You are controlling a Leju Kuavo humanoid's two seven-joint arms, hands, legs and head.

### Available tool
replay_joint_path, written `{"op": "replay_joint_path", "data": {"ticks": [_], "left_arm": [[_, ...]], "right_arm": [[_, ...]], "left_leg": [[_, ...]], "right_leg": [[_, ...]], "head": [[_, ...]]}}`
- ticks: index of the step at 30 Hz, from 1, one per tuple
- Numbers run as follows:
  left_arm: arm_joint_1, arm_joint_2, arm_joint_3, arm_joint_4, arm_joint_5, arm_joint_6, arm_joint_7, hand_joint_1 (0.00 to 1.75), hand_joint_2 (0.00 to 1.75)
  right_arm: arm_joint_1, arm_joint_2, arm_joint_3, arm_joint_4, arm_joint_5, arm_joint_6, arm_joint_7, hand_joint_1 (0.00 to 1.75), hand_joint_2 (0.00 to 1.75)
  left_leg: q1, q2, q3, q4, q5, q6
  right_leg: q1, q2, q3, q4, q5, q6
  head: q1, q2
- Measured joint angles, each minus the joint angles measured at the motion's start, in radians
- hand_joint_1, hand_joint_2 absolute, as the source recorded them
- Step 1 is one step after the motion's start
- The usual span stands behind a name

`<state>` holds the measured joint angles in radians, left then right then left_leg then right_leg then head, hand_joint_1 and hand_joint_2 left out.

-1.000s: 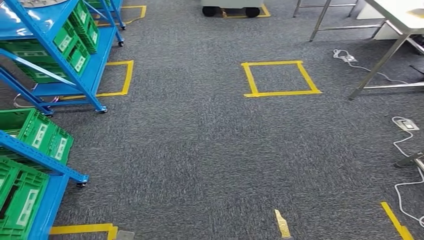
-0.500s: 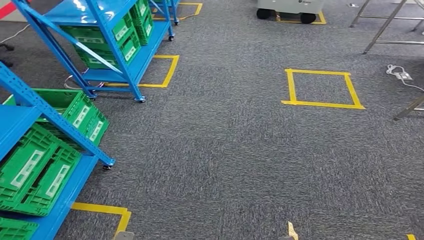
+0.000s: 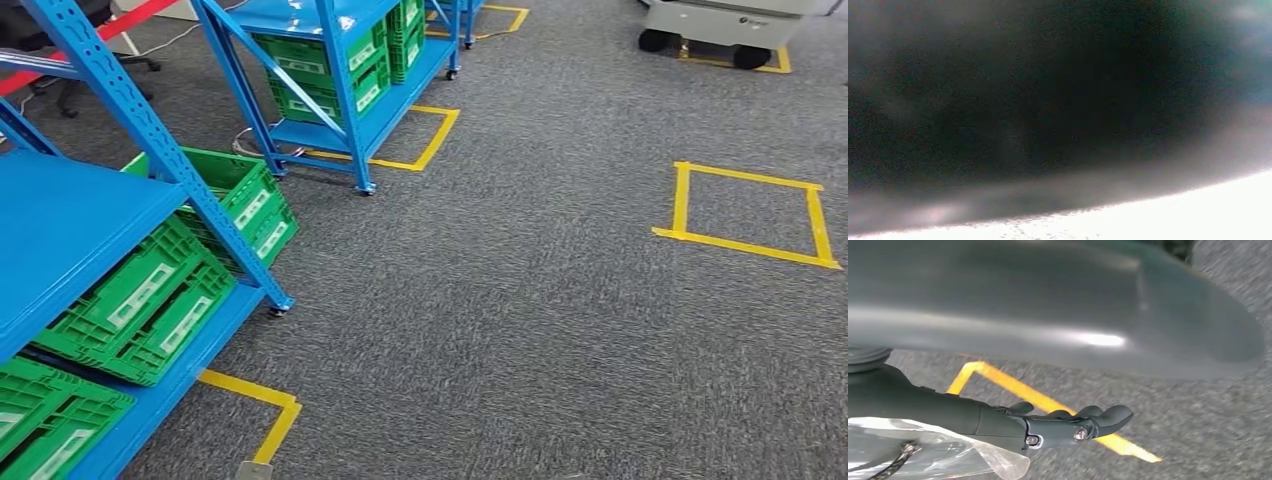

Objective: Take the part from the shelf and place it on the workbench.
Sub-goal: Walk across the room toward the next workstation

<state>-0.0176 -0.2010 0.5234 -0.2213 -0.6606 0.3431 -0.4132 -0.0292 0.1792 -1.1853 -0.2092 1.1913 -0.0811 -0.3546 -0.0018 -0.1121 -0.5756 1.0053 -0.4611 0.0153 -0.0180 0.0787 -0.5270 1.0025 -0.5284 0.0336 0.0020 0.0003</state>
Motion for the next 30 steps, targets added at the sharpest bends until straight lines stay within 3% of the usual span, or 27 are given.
{"op": "replay_joint_path", "data": {"ticks": [2,4,6,7,8,9,10,11,13,15,17,18,20,21,22,23,24,25,26,28,30], "left_arm": [[0.004,0.000,0.000,0.000,0.000,0.001,0.000,0.00,0.00],[0.006,0.000,0.000,0.000,0.000,0.002,0.000,0.00,0.00],[0.003,0.000,0.000,0.000,0.000,0.002,0.000,0.00,0.00],[0.002,0.000,0.000,0.000,0.000,0.002,0.000,0.00,0.00],[0.002,0.000,0.000,0.000,0.000,0.002,0.000,0.00,0.00],[0.003,0.000,0.000,0.000,0.000,0.002,0.000,0.00,0.00],[0.004,0.000,0.000,0.000,0.000,0.002,0.000,0.00,0.00],[0.006,0.000,0.000,0.000,0.000,0.003,0.000,0.00,0.00],[0.004,0.000,0.000,0.000,0.000,0.003,0.000,0.00,0.00],[0.000,0.000,0.001,0.000,0.000,0.003,0.000,0.00,0.00],[0.001,0.001,0.001,0.000,0.000,0.003,0.000,0.00,0.00],[0.004,0.001,0.002,0.000,0.000,0.003,0.000,0.00,0.00],[0.005,0.000,0.002,0.000,0.001,0.003,0.000,0.00,0.00],[0.004,0.000,0.002,0.000,0.001,0.004,0.000,0.00,0.00],[0.003,-0.001,0.002,0.000,0.001,0.003,0.000,0.00,0.00],[0.002,-0.001,0.002,0.000,0.001,0.003,0.000,0.00,0.00],[0.003,-0.001,0.003,0.000,0.002,0.003,0.000,0.00,0.00],[0.003,-0.001,0.003,0.000,0.002,0.003,0.000,0.00,0.00],[0.003,-0.001,0.003,0.000,0.002,0.003,0.000,0.00,0.00],[0.002,-0.002,0.003,0.000,0.002,0.003,0.000,0.00,0.00],[0.001,-0.003,0.003,0.000,0.002,0.004,0.000,0.00,0.00]], "right_arm": [[0.000,0.000,-0.001,0.000,0.000,0.000,0.001,0.00,0.00],[-0.001,0.000,-0.001,0.000,0.000,0.000,0.001,0.00,0.00],[0.000,0.000,-0.001,0.000,0.001,0.000,0.001,0.00,0.00],[0.002,0.000,-0.001,0.000,0.001,0.000,0.001,0.00,0.00],[0.003,-0.001,-0.001,0.000,0.002,0.000,0.001,0.00,0.00],[0.003,-0.001,-0.001,0.000,0.002,0.000,0.001,0.00,0.00],[0.002,-0.001,-0.001,0.000,0.002,0.000,0.001,0.00,0.00],[0.001,-0.001,-0.001,0.000,0.002,0.000,0.001,0.00,0.00],[-0.001,-0.001,-0.002,0.000,0.002,0.000,0.001,0.00,0.00],[-0.001,-0.001,-0.002,0.000,0.002,0.001,0.001,0.00,0.00],[-0.003,-0.001,-0.002,0.000,0.002,0.002,0.001,0.00,0.00],[-0.005,-0.001,-0.002,0.000,0.002,0.002,0.001,0.00,0.00],[-0.006,-0.001,-0.002,0.000,0.002,0.002,0.001,0.00,0.00],[-0.005,-0.001,-0.002,0.000,0.003,0.003,0.001,0.00,0.00],[-0.003,-0.001,-0.002,0.000,0.002,0.003,0.001,0.00,0.00],[-0.001,-0.001,-0.002,0.000,0.002,0.003,0.002,0.00,0.00],[0.000,-0.001,-0.002,0.000,0.002,0.003,0.002,0.00,0.00],[0.001,-0.001,-0.002,0.000,0.002,0.003,0.002,0.00,0.00],[0.000,-0.001,-0.002,0.000,0.002,0.003,0.002,0.00,0.00],[-0.001,-0.001,-0.002,0.000,0.002,0.003,0.002,0.00,0.00],[-0.001,-0.001,-0.002,0.000,0.002,0.004,0.003,0.00,0.00]], "left_leg": [[0.005,-0.014,-0.007,0.001,0.002,-0.012],[0.004,0.021,-0.025,0.042,-0.026,-0.022],[0.004,0.078,-0.078,0.159,-0.089,-0.030],[0.006,0.093,-0.110,0.228,-0.118,-0.033],[0.008,0.099,-0.132,0.275,-0.131,-0.035],[0.009,0.103,-0.137,0.289,-0.126,-0.036],[0.010,0.107,-0.121,0.261,-0.102,-0.036],[0.010,0.117,-0.088,0.200,-0.066,-0.034],[0.003,0.162,-0.017,0.065,-0.017,-0.026],[-0.006,0.187,0.009,0.007,-0.012,-0.015],[-0.008,0.167,0.007,0.000,-0.012,-0.002],[-0.006,0.156,0.009,-0.004,-0.009,0.004],[-0.001,0.133,0.012,-0.011,-0.004,0.015],[-0.001,0.121,0.012,-0.012,-0.004,0.019],[-0.001,0.107,0.011,-0.012,-0.004,0.021],[-0.001,0.092,0.011,-0.011,-0.004,0.022],[-0.002,0.078,0.012,-0.011,-0.005,0.022],[-0.002,0.063,0.014,-0.010,-0.005,0.021],[-0.002,0.049,0.016,-0.010,-0.006,0.020],[-0.002,0.022,0.019,-0.007,-0.010,0.014],[-0.001,-0.002,0.013,-0.003,-0.010,0.003]], "right_leg": [[0.002,-0.018,0.005,-0.006,0.004,-0.012],[0.001,-0.042,0.011,-0.014,0.008,-0.027],[0.004,-0.073,0.015,-0.018,0.006,-0.036],[0.005,-0.089,0.016,-0.017,0.004,-0.039],[0.007,-0.105,0.017,-0.017,0.002,-0.040],[0.008,-0.119,0.019,-0.017,0.001,-0.040],[0.008,-0.131,0.021,-0.017,-0.001,-0.039],[0.008,-0.143,0.025,-0.017,-0.004,-0.037],[0.012,-0.164,0.032,-0.016,-0.012,-0.030],[0.017,-0.185,0.036,-0.015,-0.018,-0.019],[0.017,-0.206,0.039,-0.017,-0.024,-0.008],[0.015,-0.197,0.038,-0.011,-0.032,-0.002],[0.011,-0.143,0.007,0.057,-0.076,0.005],[0.010,-0.110,-0.026,0.126,-0.108,0.007],[0.009,-0.091,-0.064,0.200,-0.137,0.008],[0.009,-0.084,-0.098,0.259,-0.152,0.008],[0.009,-0.081,-0.118,0.284,-0.146,0.008],[0.009,-0.079,-0.118,0.266,-0.119,0.007],[0.008,-0.073,-0.101,0.211,-0.076,0.005],[0.004,-0.029,-0.049,0.075,-0.004,0.000],[0.002,0.007,-0.016,0.008,0.013,-0.005]], "head": [[0.000,0.000],[-0.005,0.000],[-0.010,0.000],[-0.010,0.000],[-0.010,0.000],[-0.010,0.000],[-0.010,0.000],[-0.010,0.000],[-0.011,0.000],[-0.009,0.000],[-0.008,0.000],[-0.006,0.000],[-0.001,0.000],[0.002,0.000],[0.003,0.000],[0.005,0.000],[0.005,0.000],[0.005,0.000],[0.005,0.000],[0.006,0.000],[0.006,0.000]]}}
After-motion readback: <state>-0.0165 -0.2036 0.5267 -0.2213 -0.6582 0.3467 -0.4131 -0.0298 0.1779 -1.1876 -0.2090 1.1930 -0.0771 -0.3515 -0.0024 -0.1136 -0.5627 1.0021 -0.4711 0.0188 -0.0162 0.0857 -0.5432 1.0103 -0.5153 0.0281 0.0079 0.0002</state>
